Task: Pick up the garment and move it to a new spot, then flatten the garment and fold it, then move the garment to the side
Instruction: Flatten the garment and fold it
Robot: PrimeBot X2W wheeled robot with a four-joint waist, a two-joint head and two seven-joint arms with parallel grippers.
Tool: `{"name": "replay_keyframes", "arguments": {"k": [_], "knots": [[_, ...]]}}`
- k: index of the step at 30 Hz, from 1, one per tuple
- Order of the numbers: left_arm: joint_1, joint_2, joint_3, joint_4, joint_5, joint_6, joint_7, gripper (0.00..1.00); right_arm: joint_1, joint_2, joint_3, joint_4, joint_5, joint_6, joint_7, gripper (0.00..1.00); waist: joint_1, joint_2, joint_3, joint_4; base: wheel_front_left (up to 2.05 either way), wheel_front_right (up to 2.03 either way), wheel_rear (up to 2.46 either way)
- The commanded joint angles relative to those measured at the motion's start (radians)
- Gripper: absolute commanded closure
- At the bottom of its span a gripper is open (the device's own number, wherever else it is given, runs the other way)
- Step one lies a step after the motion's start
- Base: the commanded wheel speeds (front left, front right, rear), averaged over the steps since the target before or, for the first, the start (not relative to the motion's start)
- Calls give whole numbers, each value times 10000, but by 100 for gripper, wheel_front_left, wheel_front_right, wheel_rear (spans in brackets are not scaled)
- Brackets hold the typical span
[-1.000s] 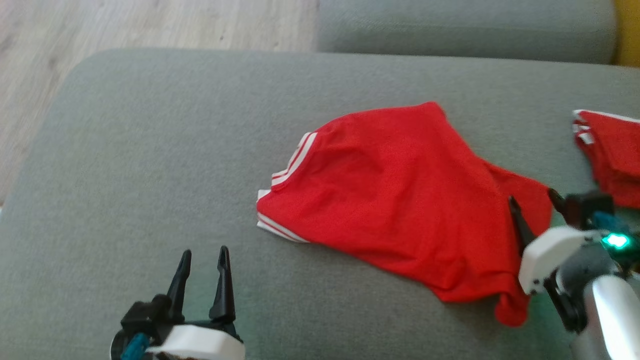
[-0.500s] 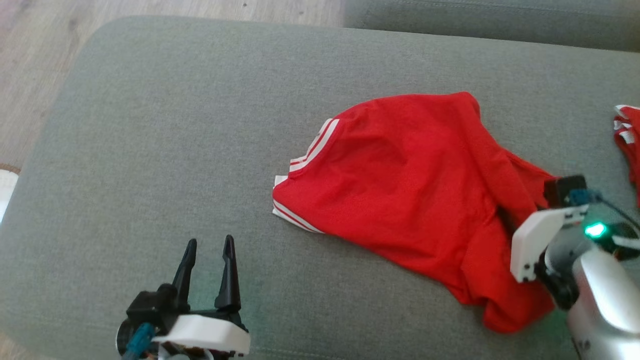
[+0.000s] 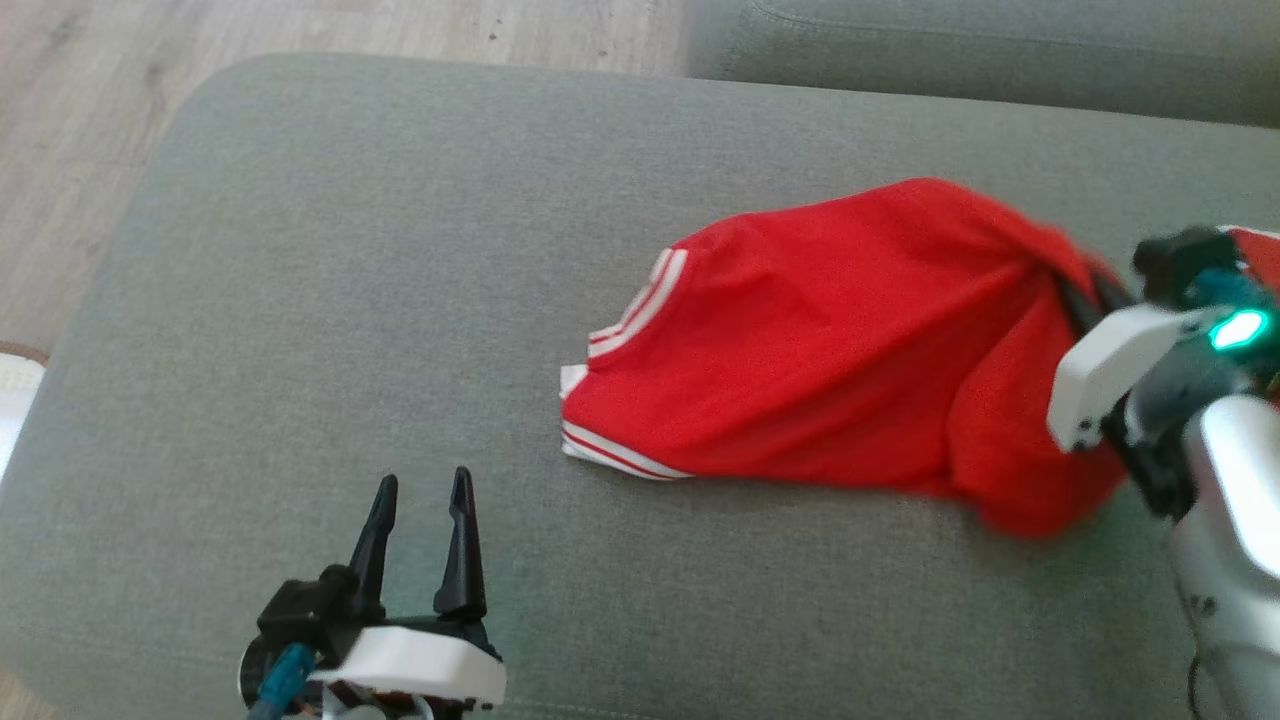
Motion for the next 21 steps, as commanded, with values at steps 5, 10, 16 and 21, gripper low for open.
{"name": "replay_keyframes", "arguments": {"k": [5,10,16,21], "knots": [[-99,-31,434,-252,146,-21,-123,0,-491,-227,-381,-1713,-284,65,49,100,0,-1,-164,278,0,0,0],[95,-31,508,-233,176,-43,-123,0,-40,10,-721,-3049,-567,65,312,100,0,-1,-353,364,0,0,0],[227,-23,516,-238,212,-56,-123,0,536,337,-1224,-4753,-760,65,406,100,0,-1,-538,323,0,0,0],[282,-25,461,-227,223,-81,-124,0,1131,575,-1044,-6182,-736,65,999,100,0,-1,-612,274,0,0,0]]}}
